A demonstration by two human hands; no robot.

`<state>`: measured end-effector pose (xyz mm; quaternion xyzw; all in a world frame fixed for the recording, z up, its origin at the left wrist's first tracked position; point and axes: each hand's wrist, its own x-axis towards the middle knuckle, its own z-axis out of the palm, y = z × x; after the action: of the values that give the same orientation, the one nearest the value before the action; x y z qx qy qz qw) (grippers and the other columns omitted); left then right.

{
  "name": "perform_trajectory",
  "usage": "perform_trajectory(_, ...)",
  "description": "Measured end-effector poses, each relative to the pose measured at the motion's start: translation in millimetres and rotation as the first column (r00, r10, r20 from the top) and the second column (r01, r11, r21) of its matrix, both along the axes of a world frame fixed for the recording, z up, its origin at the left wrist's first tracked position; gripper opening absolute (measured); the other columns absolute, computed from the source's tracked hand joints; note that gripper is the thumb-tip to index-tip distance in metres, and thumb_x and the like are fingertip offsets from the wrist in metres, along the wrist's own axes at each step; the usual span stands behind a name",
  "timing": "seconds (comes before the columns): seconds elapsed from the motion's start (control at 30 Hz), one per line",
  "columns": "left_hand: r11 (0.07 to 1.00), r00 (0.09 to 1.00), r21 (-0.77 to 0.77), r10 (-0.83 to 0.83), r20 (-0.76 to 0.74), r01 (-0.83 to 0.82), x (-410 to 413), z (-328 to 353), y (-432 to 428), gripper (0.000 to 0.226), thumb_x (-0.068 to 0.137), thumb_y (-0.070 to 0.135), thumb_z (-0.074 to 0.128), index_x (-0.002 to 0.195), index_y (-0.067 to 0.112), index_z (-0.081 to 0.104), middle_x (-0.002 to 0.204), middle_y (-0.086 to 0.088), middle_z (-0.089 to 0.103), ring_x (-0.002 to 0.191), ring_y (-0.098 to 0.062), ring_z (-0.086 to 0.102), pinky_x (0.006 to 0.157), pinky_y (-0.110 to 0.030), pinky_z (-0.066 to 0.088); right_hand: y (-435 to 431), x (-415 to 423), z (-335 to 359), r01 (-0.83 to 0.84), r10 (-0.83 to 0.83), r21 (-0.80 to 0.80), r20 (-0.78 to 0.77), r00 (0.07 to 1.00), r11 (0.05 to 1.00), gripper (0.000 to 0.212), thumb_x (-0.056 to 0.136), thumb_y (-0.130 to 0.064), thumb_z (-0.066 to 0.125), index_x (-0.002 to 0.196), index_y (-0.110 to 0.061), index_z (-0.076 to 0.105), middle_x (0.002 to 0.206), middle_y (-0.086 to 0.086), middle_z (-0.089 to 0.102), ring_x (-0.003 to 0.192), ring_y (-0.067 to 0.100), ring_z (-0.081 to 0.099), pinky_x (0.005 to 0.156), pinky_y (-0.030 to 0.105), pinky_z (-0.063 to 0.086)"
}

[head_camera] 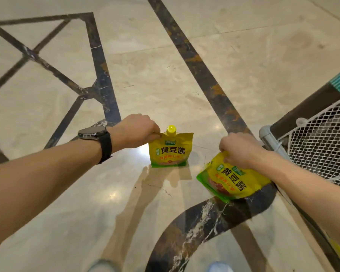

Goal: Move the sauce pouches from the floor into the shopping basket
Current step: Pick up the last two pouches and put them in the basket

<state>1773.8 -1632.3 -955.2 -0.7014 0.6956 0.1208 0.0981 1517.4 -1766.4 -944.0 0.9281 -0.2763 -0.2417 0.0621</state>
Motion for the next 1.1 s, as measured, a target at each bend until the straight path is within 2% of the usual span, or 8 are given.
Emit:
perform_trajectory(0.13, 0.993, 0.976, -0.050, 0.093, -0.195, -0.104, 6.6, -20.0, 3.5, 0.030, 0.101, 0.043, 0.051, 0.098, 0.020, 0.069, 0.088, -0.003, 0.069, 0.083, -0.028, 0.061, 0.071, -0.038, 0.050, -4.1, 26.3, -1.7, -0.013, 0.022, -0.053, 0.171, 0.985, 0.999, 0.005, 0.084, -0.015, 0.060, 0.081, -0.013, 0.063, 0.078, 0.007, 0.055, 0.077, 0.033, 0.059, 0.058, 0.033, 0.035)
perform_trajectory(0.27, 0.965, 0.861, -0.063, 0.197, -0.469, -0.256, 13.2, -49.9, 15.3, 0.023, 0.094, 0.039, 0.065, 0.106, 0.019, 0.071, 0.099, 0.002, 0.073, 0.087, -0.018, 0.064, 0.079, -0.040, 0.055, -20.0, 26.2, -9.9, 0.110, -0.144, 0.113, 0.355, 0.924, 0.987, 0.009, 0.081, -0.023, 0.067, 0.073, -0.018, 0.064, 0.073, 0.000, 0.060, 0.074, 0.027, 0.060, 0.057, 0.033, 0.044)
perform_trajectory(0.4, 0.911, 0.624, 0.022, 0.300, -0.721, -0.412, 10.1, -73.8, 35.4, 0.036, 0.084, 0.034, 0.079, 0.116, 0.032, 0.064, 0.111, 0.022, 0.066, 0.099, 0.002, 0.060, 0.082, -0.009, 0.046, -36.0, -13.2, -27.2, 0.333, -0.580, 0.488, 0.551, 0.600, 0.807, 0.035, 0.068, -0.045, 0.085, 0.093, -0.026, 0.067, 0.087, -0.007, 0.065, 0.083, 0.015, 0.060, 0.071, 0.034, 0.049)
perform_trajectory(0.5, 0.896, 0.525, 0.095, 0.338, -0.781, -0.434, 4.4, -86.4, 44.9, 0.057, 0.078, 0.032, 0.084, 0.118, 0.052, 0.048, 0.111, 0.046, 0.055, 0.106, 0.023, 0.050, 0.082, 0.001, 0.038, -31.8, -48.6, -46.5, 0.291, -0.804, 0.760, 0.482, 0.348, 0.581, 0.043, 0.066, -0.040, 0.088, 0.101, -0.026, 0.068, 0.099, -0.004, 0.071, 0.094, 0.017, 0.065, 0.082, 0.039, 0.053)
perform_trajectory(0.67, 0.871, 0.441, 0.108, 0.345, -0.829, -0.479, -11.7, -112.2, 44.2, 0.074, 0.073, 0.026, 0.088, 0.120, 0.052, 0.037, 0.121, 0.034, 0.050, 0.107, 0.031, 0.043, 0.083, 0.006, 0.034, -5.4, -74.9, -79.6, 0.138, -0.947, 0.957, 0.220, 0.233, 0.257, 0.054, 0.054, -0.018, 0.086, 0.106, -0.018, 0.070, 0.098, -0.002, 0.077, 0.093, 0.013, 0.073, 0.074, 0.024, 0.060)
perform_trajectory(0.87, 0.818, 0.332, 0.107, 0.344, -0.878, -0.565, -25.2, -138.5, 34.3, 0.081, 0.071, 0.013, 0.090, 0.132, 0.029, 0.039, 0.120, 0.021, 0.058, 0.107, 0.014, 0.059, 0.087, -0.014, 0.051, -3.2, -69.9, -103.3, 0.158, -0.959, 0.956, 0.218, 0.179, 0.247, 0.050, 0.062, 0.009, 0.084, 0.100, -0.020, 0.069, 0.094, -0.006, 0.076, 0.082, 0.003, 0.072, 0.061, 0.015, 0.055)
perform_trajectory(0.93, 0.809, 0.317, 0.090, 0.326, -0.891, -0.581, -23.7, -138.7, 32.1, 0.077, 0.069, 0.020, 0.091, 0.131, 0.022, 0.045, 0.117, 0.022, 0.062, 0.104, 0.012, 0.062, 0.084, -0.011, 0.049, -2.7, -68.2, -106.6, 0.158, -0.962, 0.958, 0.209, 0.178, 0.238, 0.051, 0.061, 0.010, 0.084, 0.099, -0.021, 0.069, 0.093, -0.009, 0.076, 0.081, 0.002, 0.072, 0.062, 0.014, 0.055)
perform_trajectory(1.1, 0.795, 0.274, 0.109, 0.329, -0.904, -0.596, -16.9, -131.2, 26.4, 0.075, 0.063, 0.036, 0.088, 0.126, 0.045, 0.047, 0.110, 0.029, 0.069, 0.103, 0.003, 0.066, 0.083, -0.019, 0.055, -5.0, -74.3, -116.0, 0.171, -0.972, 0.970, 0.143, 0.189, 0.176, 0.068, 0.052, -0.003, 0.089, 0.116, -0.014, 0.066, 0.108, 0.002, 0.075, 0.100, 0.018, 0.071, 0.084, 0.037, 0.057)
